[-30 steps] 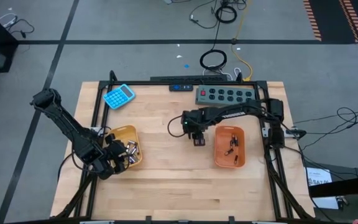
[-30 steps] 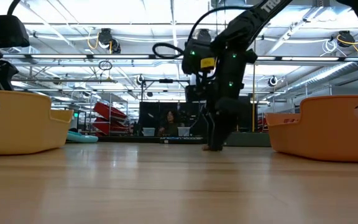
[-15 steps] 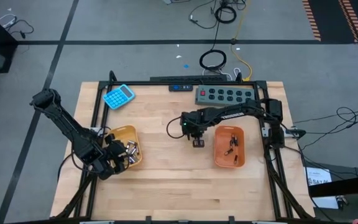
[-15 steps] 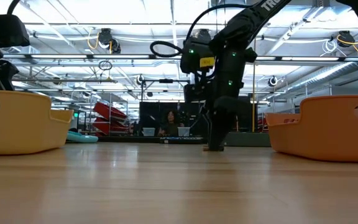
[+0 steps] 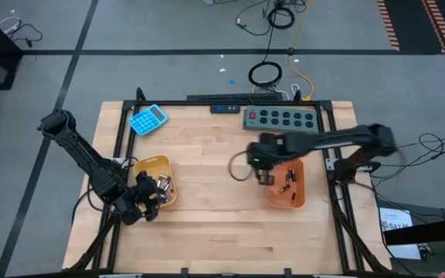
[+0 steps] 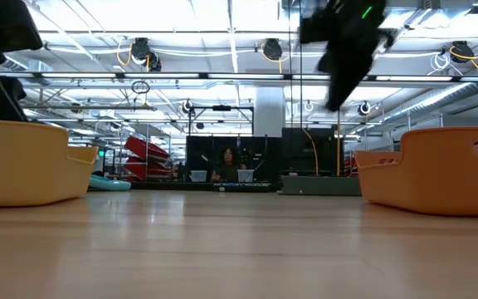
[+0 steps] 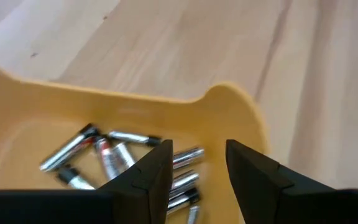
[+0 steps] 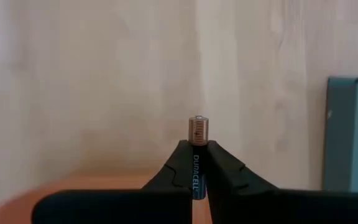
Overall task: Sort batteries
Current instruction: Put the brown battery into the orange bin, then return to Home Position
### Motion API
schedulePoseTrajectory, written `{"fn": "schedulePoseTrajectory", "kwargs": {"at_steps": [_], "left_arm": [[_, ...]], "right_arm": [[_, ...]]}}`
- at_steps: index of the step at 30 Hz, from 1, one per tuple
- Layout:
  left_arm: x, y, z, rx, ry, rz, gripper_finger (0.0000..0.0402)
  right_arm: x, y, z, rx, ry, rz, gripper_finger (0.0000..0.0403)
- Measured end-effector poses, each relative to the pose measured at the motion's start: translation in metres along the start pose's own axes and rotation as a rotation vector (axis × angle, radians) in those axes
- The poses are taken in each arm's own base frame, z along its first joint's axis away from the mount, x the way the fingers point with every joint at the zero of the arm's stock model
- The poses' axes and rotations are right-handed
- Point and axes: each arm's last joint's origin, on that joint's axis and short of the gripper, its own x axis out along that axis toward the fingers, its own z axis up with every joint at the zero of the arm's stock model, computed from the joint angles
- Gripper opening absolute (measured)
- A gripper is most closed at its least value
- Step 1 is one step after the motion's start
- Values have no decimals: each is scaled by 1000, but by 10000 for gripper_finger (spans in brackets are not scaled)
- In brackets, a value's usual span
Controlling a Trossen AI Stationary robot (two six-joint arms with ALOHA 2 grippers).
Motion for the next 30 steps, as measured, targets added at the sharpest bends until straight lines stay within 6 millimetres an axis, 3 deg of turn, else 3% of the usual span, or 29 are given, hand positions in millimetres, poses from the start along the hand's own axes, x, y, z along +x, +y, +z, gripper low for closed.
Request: {"fn": "schedulePoseTrajectory", "kwargs": {"at_steps": [2,4,8,13,18,24,30], "left_arm": [[0,-3,2,-11,-24,-21,157],[0,-5,4,-7,-59,-30,157],[-1,-6,8,21,-180,6,157],[-2,-4,13,84,-329,93,157],[-4,-10,19,6,-422,78,157],[-6,-17,34,77,-558,117,157],[-7,10,60,134,-556,218,136]], "right_arm": [[-24,8,-12,41,4,14,3],[-34,16,-28,90,43,27,6],[-33,24,-62,202,59,20,23],[-12,28,-102,331,85,1,78],[-18,36,-117,414,19,14,145],[-51,50,-113,345,-353,-17,166],[-81,38,-111,218,-774,42,147]]}}
